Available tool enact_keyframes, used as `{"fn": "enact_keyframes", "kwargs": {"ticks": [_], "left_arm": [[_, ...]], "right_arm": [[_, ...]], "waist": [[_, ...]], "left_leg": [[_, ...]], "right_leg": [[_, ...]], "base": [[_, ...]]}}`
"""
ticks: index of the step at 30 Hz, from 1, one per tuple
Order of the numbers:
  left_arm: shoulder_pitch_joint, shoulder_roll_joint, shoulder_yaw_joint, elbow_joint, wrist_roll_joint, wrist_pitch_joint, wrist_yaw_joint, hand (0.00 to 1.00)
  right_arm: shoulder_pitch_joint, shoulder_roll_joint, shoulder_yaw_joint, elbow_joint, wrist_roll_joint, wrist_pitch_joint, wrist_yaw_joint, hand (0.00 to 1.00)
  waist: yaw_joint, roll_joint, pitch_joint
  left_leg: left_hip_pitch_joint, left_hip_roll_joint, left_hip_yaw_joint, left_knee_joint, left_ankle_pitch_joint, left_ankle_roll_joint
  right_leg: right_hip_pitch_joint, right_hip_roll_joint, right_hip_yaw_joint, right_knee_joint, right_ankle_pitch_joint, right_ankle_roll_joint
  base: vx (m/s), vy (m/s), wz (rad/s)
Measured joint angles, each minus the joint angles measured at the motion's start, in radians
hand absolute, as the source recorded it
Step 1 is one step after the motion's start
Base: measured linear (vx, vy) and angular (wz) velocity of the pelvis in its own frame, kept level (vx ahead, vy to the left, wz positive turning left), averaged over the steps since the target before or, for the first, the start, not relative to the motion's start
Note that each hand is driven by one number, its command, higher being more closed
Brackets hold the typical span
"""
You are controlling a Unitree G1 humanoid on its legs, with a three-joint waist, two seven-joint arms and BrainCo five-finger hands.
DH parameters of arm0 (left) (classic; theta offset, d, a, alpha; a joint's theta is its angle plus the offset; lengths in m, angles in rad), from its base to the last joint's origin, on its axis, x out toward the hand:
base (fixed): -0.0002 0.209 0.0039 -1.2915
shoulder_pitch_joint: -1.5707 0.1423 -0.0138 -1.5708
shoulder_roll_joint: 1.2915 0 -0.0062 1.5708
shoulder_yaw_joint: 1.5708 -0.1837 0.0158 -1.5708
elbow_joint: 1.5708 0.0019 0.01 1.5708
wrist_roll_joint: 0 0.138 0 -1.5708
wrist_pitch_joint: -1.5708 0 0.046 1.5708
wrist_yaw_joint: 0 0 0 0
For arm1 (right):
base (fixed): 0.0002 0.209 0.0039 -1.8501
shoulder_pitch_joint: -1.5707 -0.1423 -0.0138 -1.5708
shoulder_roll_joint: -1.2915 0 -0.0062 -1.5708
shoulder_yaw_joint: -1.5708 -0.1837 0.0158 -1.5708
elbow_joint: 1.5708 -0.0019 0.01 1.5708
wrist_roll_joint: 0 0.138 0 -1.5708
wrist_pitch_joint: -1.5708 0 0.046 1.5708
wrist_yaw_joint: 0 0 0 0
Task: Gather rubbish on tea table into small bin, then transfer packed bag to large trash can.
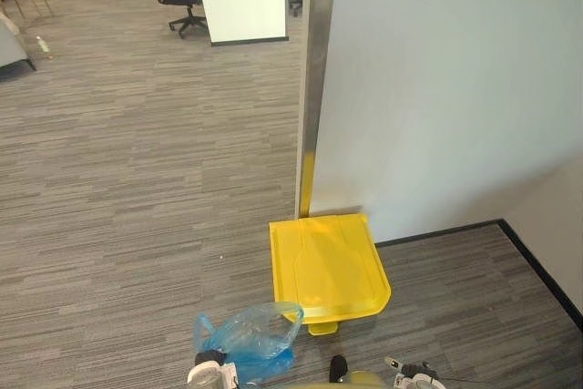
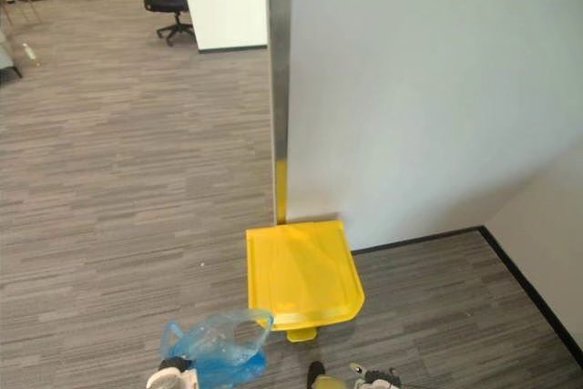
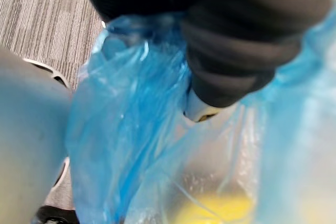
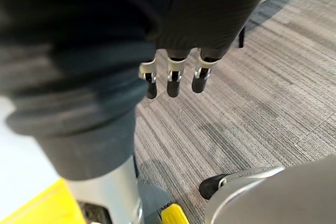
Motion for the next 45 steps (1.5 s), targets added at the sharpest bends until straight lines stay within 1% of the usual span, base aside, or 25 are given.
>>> {"fn": "enact_keyframes", "kwargs": {"ticks": [3,4,6,7,8,9,10,11,12,13,14,15,16,17,18,20,23,26,30,32,36,38,39,41,45], "left_arm": [[-0.027,-0.004,-0.022,0.004,0.0,0.001,0.0,1.0],[-0.044,-0.005,-0.023,0.003,0.0,0.001,0.0,1.0],[-0.052,0.0,-0.03,0.003,0.0,0.0,0.001,1.0],[-0.063,0.006,-0.041,-0.001,0.0,-0.001,0.001,1.0],[-0.066,0.006,-0.041,-0.003,0.0,-0.001,0.001,1.0],[-0.065,-0.001,-0.039,-0.013,-0.002,-0.004,0.001,1.0],[-0.059,-0.001,-0.04,-0.027,-0.002,-0.005,0.002,1.0],[-0.052,0.002,-0.039,-0.035,-0.001,-0.006,0.002,1.0],[-0.029,0.005,-0.038,-0.05,-0.001,-0.007,0.002,1.0],[-0.002,0.007,-0.035,-0.059,-0.003,-0.012,0.002,1.0],[0.001,0.011,-0.028,-0.066,-0.002,-0.014,0.002,1.0],[0.003,0.008,-0.013,-0.058,-0.002,-0.014,0.002,1.0],[0.004,0.005,-0.012,-0.044,-0.002,-0.014,0.002,1.0],[0.002,-0.002,-0.016,-0.019,-0.002,-0.013,0.001,1.0],[0.002,-0.004,-0.022,-0.017,-0.002,-0.013,0.001,1.0],[-0.004,-0.016,-0.039,-0.015,-0.002,-0.014,0.0,1.0],[-0.014,-0.035,-0.04,-0.017,0.0,-0.014,-0.001,1.0],[-0.018,-0.032,-0.039,-0.026,0.0,-0.015,-0.001,1.0],[-0.017,-0.033,-0.038,-0.029,0.0,-0.015,-0.001,1.0],[-0.018,-0.032,-0.039,-0.028,0.0,-0.015,0.0,1.0],[-0.014,-0.019,-0.039,-0.016,0.0,-0.014,0.001,1.0],[-0.012,-0.009,-0.038,-0.011,-0.001,-0.014,0.001,1.0],[-0.01,-0.004,-0.035,-0.007,-0.001,-0.014,0.002,1.0],[-0.009,-0.001,-0.01,0.0,-0.001,-0.014,0.002,1.0],[-0.001,0.006,0.026,0.0,-0.003,-0.014,0.002,1.0]], "right_arm": [[-0.015,0.0,0.025,-0.001,-0.003,0.0,0.0,0.0],[-0.022,0.003,0.045,-0.001,-0.01,0.0,-0.001,0.0],[-0.023,0.014,0.065,-0.012,-0.018,-0.004,-0.003,0.0],[-0.023,0.016,0.082,-0.018,-0.027,-0.007,-0.005,0.0],[-0.023,0.019,0.091,-0.021,-0.032,-0.008,-0.005,0.0],[-0.035,0.022,0.09,-0.038,-0.036,-0.011,-0.007,0.0],[-0.033,0.026,0.085,-0.05,-0.036,-0.012,-0.008,0.0],[-0.024,0.028,0.087,-0.049,-0.037,-0.014,-0.007,0.0],[-0.013,0.033,0.086,-0.047,-0.037,-0.015,-0.005,0.0],[0.001,0.037,0.083,-0.044,-0.037,-0.013,-0.004,0.0],[0.001,0.04,0.082,-0.041,-0.037,-0.012,-0.004,0.0],[-0.013,0.035,0.076,-0.025,-0.037,-0.012,-0.002,0.0],[-0.024,0.031,0.07,-0.012,-0.037,-0.012,-0.002,0.0],[-0.044,0.016,0.059,0.011,-0.037,-0.015,-0.001,0.0],[-0.046,0.012,0.048,0.024,-0.037,-0.011,-0.001,0.0],[-0.037,-0.005,0.019,0.042,-0.038,0.001,-0.003,0.0],[-0.015,-0.011,0.022,0.049,-0.029,-0.001,-0.006,0.0],[-0.018,-0.004,0.028,0.049,-0.03,0.002,-0.006,0.0],[-0.018,0.01,0.039,0.019,-0.029,0.0,-0.005,0.0],[-0.009,0.012,0.038,0.011,-0.029,-0.002,-0.006,0.0],[-0.001,0.017,0.018,0.008,-0.026,-0.006,-0.008,0.0],[-0.001,0.018,0.011,0.009,-0.025,-0.007,-0.012,0.0],[0.0,0.02,0.002,0.009,-0.023,-0.007,-0.013,0.0],[0.001,0.02,-0.005,0.009,0.005,-0.007,-0.013,0.0],[-0.001,0.023,-0.021,0.01,0.005,-0.006,-0.013,0.0]], "waist": [[-0.005,-0.01,0.015],[-0.005,-0.022,0.036],[-0.008,-0.037,0.054],[-0.013,-0.05,0.062],[-0.01,-0.051,0.063],[-0.006,-0.03,0.074],[-0.006,-0.039,0.073],[-0.006,-0.043,0.071],[-0.001,-0.048,0.067],[0.002,-0.052,0.057],[0.011,-0.061,0.047],[0.033,-0.057,0.026],[0.035,-0.038,0.013],[0.025,-0.002,0.017],[0.017,0.003,0.017],[0.015,0.011,0.013],[0.01,-0.002,0.019],[0.009,-0.017,0.029],[0.009,-0.014,0.03],[0.007,-0.013,0.026],[0.0,-0.017,0.016],[-0.001,-0.016,0.015],[-0.001,-0.015,0.016],[-0.001,-0.014,0.016],[0.003,-0.018,0.019]], "left_leg": [[0.013,-0.024,-0.007,-0.03,0.003,0.002],[0.025,-0.033,0.022,-0.032,0.001,0.005],[0.027,-0.043,0.04,-0.021,-0.004,0.015],[0.02,-0.05,0.049,-0.006,-0.002,0.03],[0.018,-0.051,0.062,-0.009,0.007,0.044],[0.016,-0.029,0.077,-0.017,0.016,0.059],[0.022,-0.038,0.077,-0.024,0.016,0.059],[0.025,-0.045,0.075,-0.026,0.016,0.059],[0.032,-0.047,0.069,-0.024,0.016,0.059],[0.037,-0.05,0.066,-0.021,0.016,0.058],[0.031,-0.056,0.069,-0.019,0.018,0.055],[0.013,-0.055,0.078,-0.02,0.022,0.049],[-0.006,-0.054,0.087,-0.029,0.023,0.047],[-0.018,-0.041,0.08,-0.032,0.037,0.044],[-0.019,-0.042,0.07,-0.037,0.049,0.046],[0.002,-0.048,0.02,-0.068,0.083,0.051],[-0.001,-0.053,-0.031,-0.062,0.098,0.05],[-0.015,-0.053,-0.043,-0.04,0.099,0.049],[-0.015,-0.054,-0.041,-0.066,0.1,0.052],[-0.013,-0.059,-0.032,-0.103,0.114,0.058],[-0.007,-0.067,-0.009,-0.188,0.154,0.053],[0.007,-0.067,0.001,-0.194,0.154,0.053],[0.023,-0.066,0.015,-0.197,0.158,0.048],[0.038,-0.066,0.021,-0.198,0.161,0.052],[0.056,-0.066,0.044,-0.192,0.143,0.052]], "right_leg": [[-0.025,0.005,0.041,-0.002,0.018,0.004],[-0.024,0.008,0.066,-0.003,0.031,0.008],[-0.025,0.0,0.067,-0.002,0.04,0.011],[-0.034,-0.006,0.065,-0.001,0.075,0.015],[-0.036,-0.004,0.063,-0.02,0.106,0.022],[-0.054,-0.014,0.012,0.071,0.051,0.007],[-0.08,-0.045,-0.041,0.254,-0.055,-0.026],[-0.074,-0.07,-0.064,0.365,-0.13,-0.024],[-0.034,-0.094,-0.089,0.435,-0.194,-0.023],[0.011,-0.113,-0.109,0.417,-0.228,0.002],[0.024,-0.111,-0.101,0.36,-0.239,0.017],[0.048,-0.084,-0.092,0.245,-0.241,0.017],[0.075,-0.063,-0.079,0.159,-0.234,0.009],[0.091,-0.04,-0.077,0.088,-0.183,0.002],[0.101,-0.036,-0.076,0.064,-0.17,0.002],[0.155,-0.029,-0.082,-0.009,-0.135,0.0],[0.178,-0.037,-0.124,-0.016,-0.131,0.0],[0.171,-0.048,-0.146,0.007,-0.132,-0.001],[0.144,-0.059,-0.138,0.024,-0.14,0.007],[0.135,-0.058,-0.131,0.007,-0.127,0.005],[0.117,-0.046,-0.101,-0.036,-0.089,0.008],[0.123,-0.042,-0.093,-0.042,-0.08,0.014],[0.128,-0.038,-0.081,-0.043,-0.075,0.007],[0.142,-0.034,-0.073,-0.048,-0.069,0.008],[0.153,-0.027,-0.048,-0.06,-0.063,0.013]], "base": [[0.08,0.06,-0.51],[-0.02,0.084,-0.54],[-0.07,0.093,-0.39],[-0.07,0.071,-0.26],[-0.11,0.067,-0.31],[-0.07,0.027,-0.15],[-0.08,0.029,0.07],[-0.02,-0.004,0.34],[0.01,-0.044,0.37],[0.04,-0.061,0.18],[0.04,-0.089,-0.31],[0.02,-0.087,-0.63],[-0.02,-0.093,-0.67],[-0.02,-0.046,-0.34],[-0.03,-0.05,-0.2],[-0.05,-0.051,0.05],[-0.07,-0.041,0.42],[-0.13,-0.003,0.32],[-0.18,0.005,-0.05],[-0.12,0.012,-0.13],[-0.05,0.014,-0.14],[0.04,0.012,-0.22],[0.08,0.022,-0.26],[0.11,0.026,-0.17],[0.1,0.032,-0.19]]}}
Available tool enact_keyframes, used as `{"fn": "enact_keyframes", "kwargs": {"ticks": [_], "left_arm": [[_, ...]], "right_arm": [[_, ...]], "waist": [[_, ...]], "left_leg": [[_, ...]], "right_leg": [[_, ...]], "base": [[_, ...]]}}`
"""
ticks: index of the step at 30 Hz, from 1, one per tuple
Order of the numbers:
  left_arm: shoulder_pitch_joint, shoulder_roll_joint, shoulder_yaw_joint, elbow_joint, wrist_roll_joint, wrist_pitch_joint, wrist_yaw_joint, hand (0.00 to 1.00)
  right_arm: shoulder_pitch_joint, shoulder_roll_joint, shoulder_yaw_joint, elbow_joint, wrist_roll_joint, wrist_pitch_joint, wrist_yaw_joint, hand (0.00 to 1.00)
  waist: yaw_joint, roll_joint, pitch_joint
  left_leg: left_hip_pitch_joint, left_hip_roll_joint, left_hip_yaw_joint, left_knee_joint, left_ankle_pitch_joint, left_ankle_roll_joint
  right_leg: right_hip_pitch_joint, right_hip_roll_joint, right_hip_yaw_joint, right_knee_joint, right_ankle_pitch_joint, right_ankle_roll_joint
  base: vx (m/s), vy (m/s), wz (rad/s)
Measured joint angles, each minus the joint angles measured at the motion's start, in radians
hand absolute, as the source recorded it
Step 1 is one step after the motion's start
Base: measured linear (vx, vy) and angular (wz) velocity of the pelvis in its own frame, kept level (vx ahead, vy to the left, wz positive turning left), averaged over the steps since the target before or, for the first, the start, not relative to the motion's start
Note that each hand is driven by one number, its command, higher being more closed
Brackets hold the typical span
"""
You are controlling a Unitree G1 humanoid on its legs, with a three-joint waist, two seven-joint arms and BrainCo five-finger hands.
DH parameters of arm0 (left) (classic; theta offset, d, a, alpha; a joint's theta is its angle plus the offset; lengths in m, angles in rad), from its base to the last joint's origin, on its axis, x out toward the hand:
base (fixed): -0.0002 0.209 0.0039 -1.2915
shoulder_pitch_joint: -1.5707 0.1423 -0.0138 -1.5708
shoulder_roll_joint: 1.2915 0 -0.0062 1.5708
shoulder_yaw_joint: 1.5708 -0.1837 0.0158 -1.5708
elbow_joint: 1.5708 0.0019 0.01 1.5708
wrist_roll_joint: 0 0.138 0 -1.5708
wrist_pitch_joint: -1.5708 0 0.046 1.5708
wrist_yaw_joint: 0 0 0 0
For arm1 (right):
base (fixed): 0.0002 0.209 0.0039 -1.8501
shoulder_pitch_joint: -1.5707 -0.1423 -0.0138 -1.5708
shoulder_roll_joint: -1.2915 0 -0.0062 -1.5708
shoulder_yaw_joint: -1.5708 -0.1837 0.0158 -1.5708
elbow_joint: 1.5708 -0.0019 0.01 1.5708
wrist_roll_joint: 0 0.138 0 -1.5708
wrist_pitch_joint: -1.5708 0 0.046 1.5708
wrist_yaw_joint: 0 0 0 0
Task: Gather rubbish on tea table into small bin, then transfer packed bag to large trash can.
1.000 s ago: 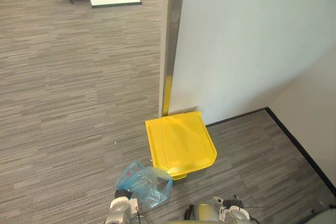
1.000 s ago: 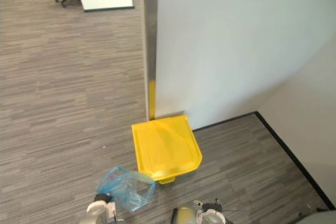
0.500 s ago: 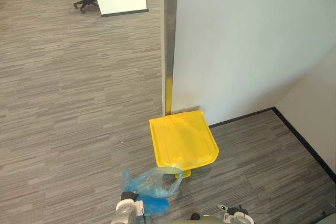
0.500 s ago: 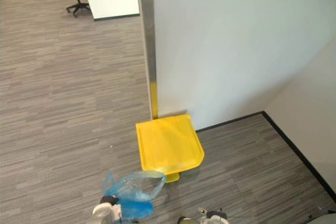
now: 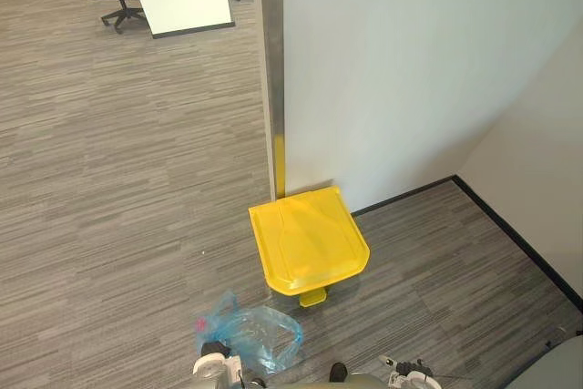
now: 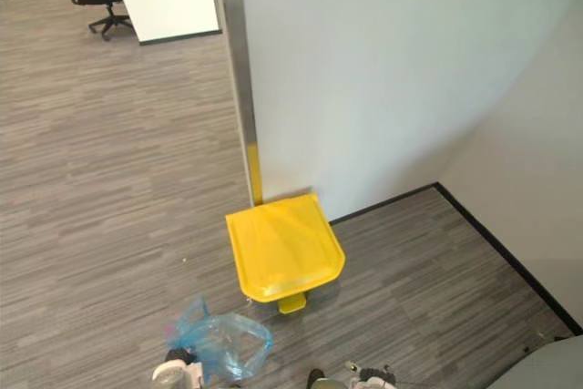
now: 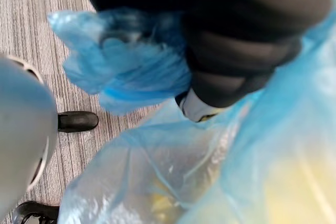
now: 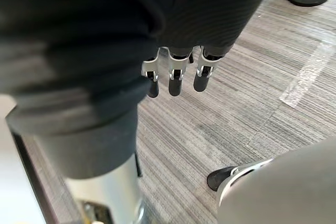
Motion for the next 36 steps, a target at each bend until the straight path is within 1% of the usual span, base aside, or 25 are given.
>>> {"fn": "enact_keyframes", "kwargs": {"ticks": [3,5,6,7,8,9,10,12,14,15,16,17,18,19,20,21,22,23,27,30,31,32,33,35,36], "left_arm": [[0.009,0.0,0.014,0.0,0.0,0.0,0.0,1.0],[0.007,0.0,0.014,-0.003,0.0,0.0,-0.001,1.0],[0.005,-0.001,0.013,-0.003,0.0,0.0,-0.001,1.0],[0.001,-0.006,0.013,-0.003,0.0,0.0,-0.001,1.0],[-0.008,-0.006,0.014,-0.004,0.0,0.0,-0.002,1.0],[-0.008,-0.004,0.015,-0.003,0.001,0.0,-0.001,1.0],[-0.005,0.007,0.015,-0.001,0.001,0.001,-0.001,1.0],[0.0,0.019,0.014,0.002,0.002,0.002,-0.001,1.0],[0.0,0.026,0.012,0.007,0.003,0.007,-0.001,1.0],[-0.01,0.027,0.014,0.012,0.005,0.009,-0.002,1.0],[-0.016,0.027,0.015,0.014,0.006,0.012,-0.002,1.0],[-0.03,0.033,0.019,0.015,0.006,0.012,-0.002,1.0],[-0.063,0.017,0.046,0.02,0.006,0.015,-0.002,1.0],[-0.08,-0.002,0.056,0.019,0.008,0.014,-0.002,1.0],[-0.086,-0.009,0.062,0.018,0.01,0.013,-0.002,1.0],[-0.095,-0.023,0.074,0.018,0.016,0.013,-0.003,1.0],[-0.1,-0.031,0.075,0.018,0.02,0.012,-0.004,1.0],[-0.112,-0.038,0.082,0.017,0.025,0.011,-0.004,1.0],[-0.114,-0.037,0.09,0.015,0.03,0.011,-0.008,1.0],[-0.098,-0.031,0.091,0.013,0.044,0.009,-0.019,1.0],[-0.086,-0.029,0.089,0.008,0.045,0.006,-0.023,1.0],[-0.084,-0.029,0.089,0.008,0.045,0.002,-0.023,1.0],[-0.084,-0.027,0.089,0.007,0.045,0.001,-0.023,1.0],[-0.067,-0.024,0.088,0.006,0.045,0.001,-0.023,1.0],[-0.066,-0.025,0.088,0.006,0.045,0.001,-0.023,1.0]], "right_arm": [[0.0,0.003,0.0,0.0,0.0,0.0,0.001,0.0],[0.0,0.006,0.003,0.0,-0.001,0.0,0.001,0.0],[0.001,0.003,0.003,-0.006,0.001,-0.001,0.002,0.0],[0.005,-0.003,0.005,-0.038,0.004,-0.001,0.003,0.0],[0.003,-0.002,0.008,-0.052,0.007,-0.009,0.004,0.0],[0.003,-0.002,0.015,-0.059,0.007,-0.011,0.005,0.0],[0.002,-0.004,0.028,-0.062,0.007,-0.01,0.005,0.0],[-0.002,-0.001,0.038,-0.063,0.007,-0.01,0.005,0.0],[-0.022,0.0,0.04,-0.071,0.007,-0.01,0.005,0.0],[-0.022,-0.001,0.034,-0.076,0.008,-0.011,0.004,0.0],[-0.016,-0.002,0.02,-0.07,0.007,-0.01,0.001,0.0],[-0.009,0.005,-0.001,-0.059,0.007,-0.007,-0.002,0.0],[-0.029,0.002,-0.047,-0.052,0.011,-0.008,-0.003,0.0],[-0.041,0.003,-0.071,-0.06,0.016,-0.008,-0.007,0.0],[-0.042,0.004,-0.083,-0.063,0.017,-0.009,-0.007,0.0],[-0.041,0.004,-0.097,-0.063,0.02,-0.008,-0.008,0.0],[-0.039,0.003,-0.096,-0.062,0.029,-0.007,-0.007,0.0],[-0.045,0.006,-0.095,-0.062,0.036,-0.008,-0.007,0.0],[-0.045,0.009,-0.083,-0.056,0.037,-0.004,-0.007,0.0],[-0.04,0.011,-0.061,-0.05,0.033,0.003,-0.006,0.0],[-0.039,0.013,-0.047,-0.05,0.032,0.003,-0.005,0.0],[-0.037,0.013,-0.037,-0.049,0.031,0.004,-0.004,0.0],[-0.037,0.014,-0.034,-0.046,0.031,0.003,-0.003,0.0],[-0.035,0.019,-0.003,-0.038,0.033,-0.001,0.001,0.0],[-0.034,0.019,0.005,-0.038,0.034,-0.001,0.002,0.0]], "waist": [[0.002,-0.005,0.003],[0.01,-0.006,0.008],[0.009,0.0,0.014],[0.003,0.009,0.024],[-0.006,0.011,0.039],[-0.011,0.005,0.04],[-0.006,-0.005,0.043],[-0.001,-0.016,0.053],[-0.001,-0.017,0.062],[-0.003,-0.017,0.07],[-0.005,-0.02,0.07],[-0.003,-0.037,0.075],[0.009,-0.009,0.112],[0.001,0.0,0.135],[-0.002,0.002,0.139],[-0.001,0.003,0.139],[0.001,0.002,0.137],[0.011,0.003,0.137],[0.014,-0.009,0.133],[0.013,-0.026,0.126],[0.012,-0.03,0.123],[0.012,-0.035,0.116],[0.016,-0.041,0.113],[0.017,-0.042,0.082],[0.017,-0.042,0.077]], "left_leg": [[-0.001,-0.001,0.01,0.026,-0.024,0.005],[-0.007,0.0,0.011,0.074,-0.063,0.013],[-0.013,0.005,-0.005,0.108,-0.102,0.02],[-0.02,0.012,-0.034,0.173,-0.152,0.027],[-0.008,0.007,-0.062,0.21,-0.175,0.048],[-0.002,0.008,-0.071,0.226,-0.187,0.05],[0.004,0.015,-0.086,0.262,-0.211,0.059],[0.023,0.022,-0.088,0.293,-0.245,0.053],[0.038,0.036,-0.093,0.324,-0.283,0.042],[0.038,0.047,-0.107,0.358,-0.316,0.032],[0.038,0.047,-0.125,0.373,-0.33,0.029],[0.038,0.036,-0.148,0.394,-0.345,-0.001],[0.046,0.053,-0.168,0.419,-0.353,-0.022],[0.046,0.053,-0.184,0.429,-0.343,-0.026],[0.054,0.052,-0.189,0.426,-0.342,-0.026],[0.067,0.052,-0.201,0.427,-0.335,-0.027],[0.071,0.055,-0.201,0.428,-0.331,-0.026],[0.07,0.063,-0.2,0.427,-0.331,-0.026],[0.075,0.07,-0.197,0.426,-0.332,-0.027],[0.085,0.069,-0.194,0.422,-0.336,-0.025],[0.084,0.069,-0.196,0.413,-0.349,-0.025],[0.082,0.068,-0.195,0.402,-0.37,-0.033],[0.081,0.066,-0.195,0.403,-0.371,-0.032],[0.068,0.057,-0.194,0.401,-0.375,-0.024],[0.068,0.056,-0.194,0.399,-0.375,-0.024]], "right_leg": [[0.002,-0.003,0.008,0.003,0.001,0.001],[0.0,-0.017,0.003,0.05,-0.015,0.022],[-0.012,-0.023,0.001,0.116,-0.033,0.035],[-0.067,-0.041,-0.008,0.29,-0.048,0.034],[-0.163,-0.061,-0.01,0.495,-0.047,0.025],[-0.187,-0.068,-0.004,0.556,-0.053,0.026],[-0.227,-0.07,-0.012,0.587,-0.081,0.021],[-0.282,-0.068,-0.043,0.522,-0.077,0.013],[-0.338,-0.039,-0.057,0.402,-0.042,0.019],[-0.356,-0.02,-0.06,0.338,-0.009,0.03],[-0.323,-0.013,-0.057,0.31,-0.006,0.038],[-0.249,-0.022,-0.04,0.219,-0.027,0.084],[-0.243,-0.018,-0.067,0.257,-0.013,0.075],[-0.246,-0.028,-0.074,0.309,-0.042,0.053],[-0.246,-0.036,-0.085,0.334,-0.062,0.042],[-0.242,-0.052,-0.099,0.381,-0.109,0.029],[-0.241,-0.054,-0.104,0.396,-0.127,0.021],[-0.241,-0.051,-0.112,0.396,-0.134,0.014],[-0.229,-0.052,-0.114,0.383,-0.128,0.016],[-0.213,-0.049,-0.112,0.354,-0.113,0.024],[-0.213,-0.048,-0.113,0.348,-0.109,0.021],[-0.226,-0.048,-0.112,0.353,-0.106,0.025],[-0.23,-0.049,-0.108,0.354,-0.104,0.027],[-0.244,-0.048,-0.094,0.341,-0.086,0.028],[-0.244,-0.047,-0.092,0.337,-0.083,0.027]], "base": [[0.06,0.043,-0.11],[0.03,0.05,-0.03],[-0.05,0.077,0.28],[-0.07,0.102,0.54],[-0.03,0.091,0.59],[0.07,0.039,0.58],[0.11,0.001,0.38],[0.14,-0.017,0.15],[0.24,-0.065,0.09],[0.34,-0.135,0.38],[0.38,-0.16,0.63],[0.42,-0.167,0.48],[0.41,-0.168,0.54],[0.37,-0.146,0.37],[0.3,-0.129,0.57],[0.19,-0.075,0.38],[0.22,-0.095,0.27],[0.13,-0.07,0.06],[-0.02,-0.049,0.02],[-0.14,-0.009,0.03],[-0.18,0.0,0.1],[-0.18,-0.001,0.05],[-0.19,-0.012,-0.13],[-0.16,-0.019,-0.16],[-0.11,-0.018,-0.06]]}}
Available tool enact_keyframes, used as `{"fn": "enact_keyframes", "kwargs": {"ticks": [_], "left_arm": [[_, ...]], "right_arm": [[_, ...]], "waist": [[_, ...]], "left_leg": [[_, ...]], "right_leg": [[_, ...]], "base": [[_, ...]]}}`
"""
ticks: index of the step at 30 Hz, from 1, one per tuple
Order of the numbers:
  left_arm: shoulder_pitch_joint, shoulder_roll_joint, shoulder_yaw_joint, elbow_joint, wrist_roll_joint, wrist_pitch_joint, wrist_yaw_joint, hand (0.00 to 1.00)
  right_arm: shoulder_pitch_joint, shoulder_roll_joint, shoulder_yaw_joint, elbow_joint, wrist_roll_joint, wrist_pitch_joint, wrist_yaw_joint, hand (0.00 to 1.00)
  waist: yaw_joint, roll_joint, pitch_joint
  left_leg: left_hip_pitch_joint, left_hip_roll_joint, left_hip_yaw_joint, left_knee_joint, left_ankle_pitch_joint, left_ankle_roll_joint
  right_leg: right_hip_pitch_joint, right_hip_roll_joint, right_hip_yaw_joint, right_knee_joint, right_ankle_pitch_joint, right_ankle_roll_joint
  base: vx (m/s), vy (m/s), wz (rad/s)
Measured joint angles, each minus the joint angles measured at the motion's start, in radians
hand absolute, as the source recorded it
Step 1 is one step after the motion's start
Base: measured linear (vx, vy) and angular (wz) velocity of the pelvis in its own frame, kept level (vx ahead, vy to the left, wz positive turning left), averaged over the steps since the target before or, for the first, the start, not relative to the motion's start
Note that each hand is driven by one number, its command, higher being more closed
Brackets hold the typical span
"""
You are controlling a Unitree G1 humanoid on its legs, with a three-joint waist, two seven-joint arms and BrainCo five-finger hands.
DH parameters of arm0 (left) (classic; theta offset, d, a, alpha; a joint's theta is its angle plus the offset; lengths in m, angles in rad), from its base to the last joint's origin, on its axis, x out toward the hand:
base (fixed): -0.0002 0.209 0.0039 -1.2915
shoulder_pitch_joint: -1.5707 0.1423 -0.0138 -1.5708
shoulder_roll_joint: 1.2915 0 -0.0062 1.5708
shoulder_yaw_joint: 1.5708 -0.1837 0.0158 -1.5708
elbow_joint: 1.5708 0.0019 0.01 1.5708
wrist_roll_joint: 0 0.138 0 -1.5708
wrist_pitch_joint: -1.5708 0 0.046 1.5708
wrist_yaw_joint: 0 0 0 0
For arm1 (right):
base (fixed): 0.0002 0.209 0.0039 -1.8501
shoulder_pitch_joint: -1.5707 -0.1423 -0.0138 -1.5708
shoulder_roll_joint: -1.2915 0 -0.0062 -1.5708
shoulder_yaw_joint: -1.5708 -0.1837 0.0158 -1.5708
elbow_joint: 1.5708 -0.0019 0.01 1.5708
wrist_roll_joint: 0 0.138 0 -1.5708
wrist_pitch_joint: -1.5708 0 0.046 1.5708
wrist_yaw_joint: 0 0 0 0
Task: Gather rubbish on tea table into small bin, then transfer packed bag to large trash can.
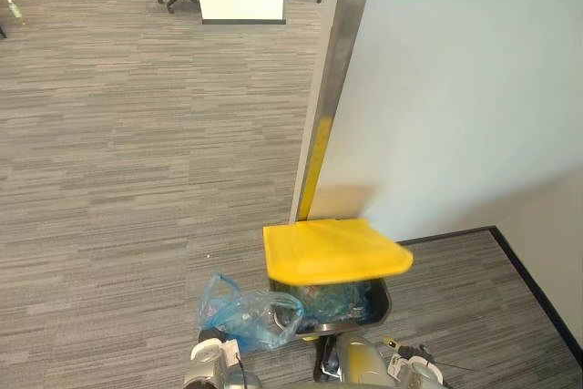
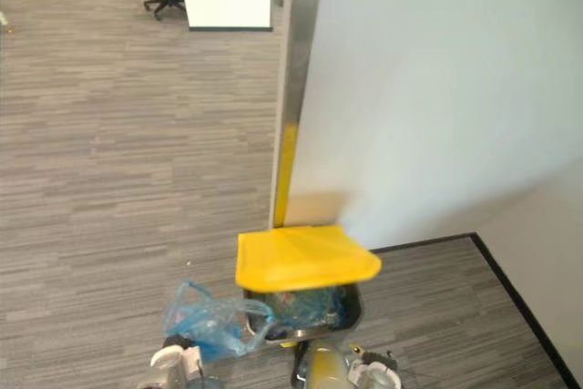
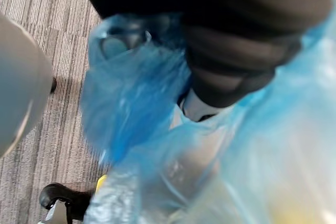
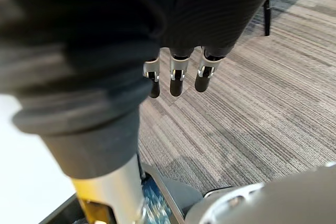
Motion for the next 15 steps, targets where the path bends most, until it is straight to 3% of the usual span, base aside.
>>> {"fn": "enact_keyframes", "kwargs": {"ticks": [6,8,11,15], "left_arm": [[0.001,-0.011,-0.091,-0.007,-0.007,0.001,0.0,1.0],[-0.001,-0.014,-0.163,-0.041,-0.023,0.0,0.001,1.0],[-0.001,-0.011,-0.2,-0.118,-0.045,-0.007,0.019,1.0],[-0.004,0.001,-0.259,-0.245,-0.083,-0.024,0.043,1.0]], "right_arm": [[-0.01,-0.011,0.158,-0.055,0.008,-0.005,0.008,0.0],[-0.031,-0.005,0.237,-0.135,0.023,-0.015,0.006,0.0],[-0.093,-0.004,0.314,-0.206,0.044,-0.022,-0.003,0.0],[-0.2,-0.014,0.399,-0.315,0.043,-0.055,-0.016,0.0]], "waist": [[0.004,0.027,-0.025],[0.002,0.056,-0.023],[0.007,0.071,-0.018],[0.012,0.071,-0.01]], "left_leg": [[-0.038,0.007,-0.008,-0.039,0.022,-0.021],[-0.094,0.003,-0.021,-0.031,0.047,-0.029],[-0.156,0.008,-0.039,0.012,0.06,-0.03],[-0.257,0.006,-0.053,0.091,0.066,-0.021]], "right_leg": [[-0.048,0.017,-0.003,-0.017,0.011,-0.002],[-0.087,0.008,-0.021,-0.01,0.017,-0.009],[-0.112,-0.006,-0.049,-0.004,0.022,-0.014],[-0.158,-0.021,-0.066,-0.003,0.031,-0.023]], "base": [[-0.03,-0.039,-0.02],[0.03,-0.048,0.23],[0.03,-0.042,0.26],[-0.05,-0.055,0.24]]}}
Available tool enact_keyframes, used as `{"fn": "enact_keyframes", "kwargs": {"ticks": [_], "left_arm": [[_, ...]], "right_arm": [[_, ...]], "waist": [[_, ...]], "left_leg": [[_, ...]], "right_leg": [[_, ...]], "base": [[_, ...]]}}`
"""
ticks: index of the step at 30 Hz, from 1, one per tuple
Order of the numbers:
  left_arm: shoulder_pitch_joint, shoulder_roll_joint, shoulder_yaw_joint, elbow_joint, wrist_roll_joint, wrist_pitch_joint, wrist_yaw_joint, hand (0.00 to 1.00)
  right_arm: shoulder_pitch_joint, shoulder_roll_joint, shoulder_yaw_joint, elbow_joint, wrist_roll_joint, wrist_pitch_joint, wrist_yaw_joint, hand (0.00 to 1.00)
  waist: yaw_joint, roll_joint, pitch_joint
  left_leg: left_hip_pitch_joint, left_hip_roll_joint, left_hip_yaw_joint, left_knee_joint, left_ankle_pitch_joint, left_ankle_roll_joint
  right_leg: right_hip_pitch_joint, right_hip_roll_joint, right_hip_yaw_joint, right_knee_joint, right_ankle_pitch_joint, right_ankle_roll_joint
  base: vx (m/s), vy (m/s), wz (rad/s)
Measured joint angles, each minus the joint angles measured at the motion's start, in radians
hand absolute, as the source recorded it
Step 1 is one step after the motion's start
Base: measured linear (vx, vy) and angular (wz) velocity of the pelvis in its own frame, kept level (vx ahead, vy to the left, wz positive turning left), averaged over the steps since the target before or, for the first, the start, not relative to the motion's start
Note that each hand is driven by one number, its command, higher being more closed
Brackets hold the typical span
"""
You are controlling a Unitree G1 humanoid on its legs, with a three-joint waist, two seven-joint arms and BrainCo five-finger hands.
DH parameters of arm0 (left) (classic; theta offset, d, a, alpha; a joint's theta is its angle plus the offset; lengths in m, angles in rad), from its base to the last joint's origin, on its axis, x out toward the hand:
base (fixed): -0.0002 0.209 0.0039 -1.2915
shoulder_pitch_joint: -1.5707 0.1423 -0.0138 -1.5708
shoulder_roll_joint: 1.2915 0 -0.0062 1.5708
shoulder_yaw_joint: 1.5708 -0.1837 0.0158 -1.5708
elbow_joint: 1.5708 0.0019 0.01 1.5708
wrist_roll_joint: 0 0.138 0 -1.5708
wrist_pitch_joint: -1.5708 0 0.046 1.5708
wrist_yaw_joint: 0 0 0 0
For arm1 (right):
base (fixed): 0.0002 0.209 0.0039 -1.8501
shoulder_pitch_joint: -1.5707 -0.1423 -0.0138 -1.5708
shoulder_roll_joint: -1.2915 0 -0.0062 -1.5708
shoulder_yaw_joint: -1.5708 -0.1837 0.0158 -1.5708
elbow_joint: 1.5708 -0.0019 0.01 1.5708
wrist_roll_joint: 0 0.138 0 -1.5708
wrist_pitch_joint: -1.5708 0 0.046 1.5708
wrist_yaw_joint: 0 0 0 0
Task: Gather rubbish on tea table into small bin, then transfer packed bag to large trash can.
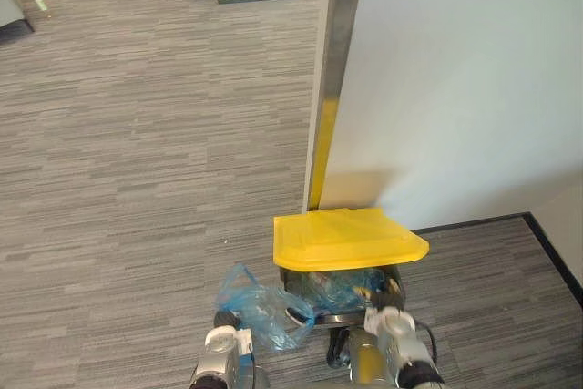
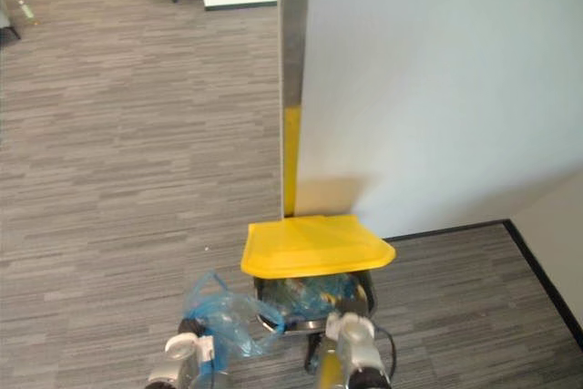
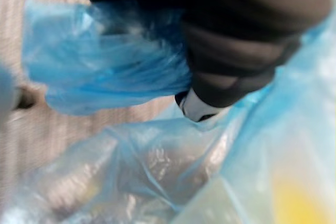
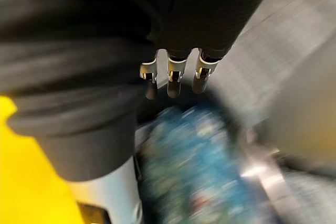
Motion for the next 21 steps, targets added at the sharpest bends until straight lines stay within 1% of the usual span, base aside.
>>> {"fn": "enact_keyframes", "kwargs": {"ticks": [2,3,4,5,6,7,8,10,12,14,15,16,17,19,21], "left_arm": [[-0.008,0.008,-0.036,-0.068,-0.022,-0.013,0.008,1.0],[-0.012,0.016,-0.057,-0.106,-0.036,-0.018,0.017,1.0],[-0.012,0.017,-0.064,-0.12,-0.038,-0.019,0.019,1.0],[-0.012,0.017,-0.082,-0.161,-0.05,-0.026,0.019,1.0],[-0.012,0.019,-0.102,-0.199,-0.064,-0.029,0.02,1.0],[-0.013,0.02,-0.109,-0.212,-0.069,-0.029,0.02,1.0],[-0.011,0.022,-0.143,-0.253,-0.086,-0.03,0.022,1.0],[-0.011,0.024,-0.175,-0.307,-0.102,-0.032,0.024,1.0],[-0.011,0.027,-0.218,-0.369,-0.114,-0.034,0.024,1.0],[-0.012,0.028,-0.252,-0.418,-0.117,-0.04,0.024,1.0],[-0.017,0.029,-0.28,-0.455,-0.124,-0.049,0.024,1.0],[-0.019,0.03,-0.299,-0.481,-0.134,-0.053,0.023,1.0],[-0.02,0.03,-0.323,-0.508,-0.141,-0.055,0.023,1.0],[-0.022,0.03,-0.352,-0.539,-0.156,-0.063,0.022,1.0],[-0.027,0.046,-0.382,-0.573,-0.166,-0.07,0.021,1.0]], "right_arm": [[-0.07,-0.002,0.021,-0.021,0.0,-0.006,-0.013,0.0],[-0.102,-0.003,0.039,-0.032,0.0,-0.005,-0.02,0.0],[-0.111,-0.003,0.045,-0.037,0.0,-0.005,-0.022,0.0],[-0.145,-0.01,0.065,-0.042,0.0,-0.005,-0.027,0.0],[-0.171,-0.011,0.079,-0.052,0.001,0.001,-0.031,0.0],[-0.178,-0.012,0.081,-0.059,0.001,0.003,-0.033,0.0],[-0.195,-0.021,0.092,-0.098,0.004,0.007,-0.036,0.0],[-0.228,-0.04,0.1,-0.127,0.016,0.012,-0.037,0.0],[-0.279,-0.061,0.101,-0.153,0.03,0.017,-0.045,0.0],[-0.323,-0.084,0.101,-0.17,0.042,0.018,-0.053,0.0],[-0.362,-0.098,0.1,-0.191,0.042,0.019,-0.06,0.0],[-0.392,-0.113,0.099,-0.197,0.043,0.019,-0.065,0.0],[-0.416,-0.122,0.099,-0.194,0.054,0.034,-0.067,0.0],[-0.425,-0.123,0.099,-0.193,0.079,0.044,-0.073,0.0],[-0.442,-0.12,0.099,-0.179,0.08,0.052,-0.076,0.0]], "waist": [[0.013,-0.002,0.022],[0.015,-0.002,0.042],[0.017,-0.002,0.049],[0.017,0.0,0.056],[0.021,-0.004,0.068],[0.024,-0.004,0.074],[0.031,-0.004,0.085],[0.033,-0.004,0.098],[0.033,0.001,0.11],[0.033,-0.002,0.113],[0.032,-0.002,0.118],[0.029,-0.002,0.123],[0.029,-0.002,0.124],[0.028,-0.002,0.124],[0.025,-0.002,0.124]], "left_leg": [[-0.047,0.002,0.0,0.031,-0.002,0.003],[-0.059,0.005,0.0,0.04,-0.01,0.015],[-0.062,0.006,0.0,0.04,-0.015,0.025],[-0.082,0.009,-0.001,0.04,-0.039,0.04],[-0.096,0.01,0.0,0.046,-0.043,0.032],[-0.096,0.01,0.0,0.047,-0.043,0.032],[-0.106,0.017,-0.003,0.048,-0.043,0.032],[-0.112,0.019,-0.005,0.048,-0.043,0.031],[-0.119,0.026,-0.009,0.049,-0.042,0.03],[-0.133,0.032,-0.008,0.051,-0.038,0.023],[-0.151,0.036,-0.01,0.061,-0.03,0.007],[-0.157,0.037,-0.01,0.065,-0.027,0.002],[-0.16,0.038,-0.01,0.067,-0.026,-0.001],[-0.161,0.039,-0.01,0.074,-0.025,-0.003],[-0.162,0.039,-0.008,0.078,-0.028,-0.007]], "right_leg": [[-0.025,-0.003,-0.005,-0.006,0.015,-0.009],[-0.028,-0.003,-0.011,-0.015,0.02,-0.01],[-0.029,-0.002,-0.012,-0.019,0.021,-0.005],[-0.044,0.0,-0.016,-0.028,0.032,0.002],[-0.053,0.002,-0.014,-0.037,0.046,0.006],[-0.053,0.004,-0.011,-0.04,0.051,0.006],[-0.055,0.011,-0.01,-0.058,0.063,0.002],[-0.055,0.019,-0.011,-0.072,0.072,-0.004],[-0.058,0.024,-0.017,-0.074,0.074,-0.006],[-0.075,0.029,-0.017,-0.071,0.076,-0.01],[-0.092,0.031,-0.018,-0.06,0.079,-0.015],[-0.102,0.029,-0.018,-0.049,0.079,-0.015],[-0.104,0.029,-0.02,-0.046,0.079,-0.015],[-0.104,0.029,-0.019,-0.042,0.079,-0.014],[-0.104,0.028,-0.016,-0.042,0.079,-0.014]], "base": [[-0.11,-0.053,0.14],[-0.09,-0.044,0.1],[-0.14,-0.058,0.1],[-0.09,-0.035,0.0],[-0.13,-0.048,-0.03],[-0.1,-0.06,-0.09],[-0.08,-0.051,-0.05],[-0.03,-0.044,-0.04],[0.02,-0.046,-0.01],[0.03,-0.041,-0.03],[0.04,-0.033,-0.01],[0.05,-0.031,0.01],[0.05,-0.016,0.01],[0.02,-0.002,0.0],[0.0,0.0,0.0]]}}
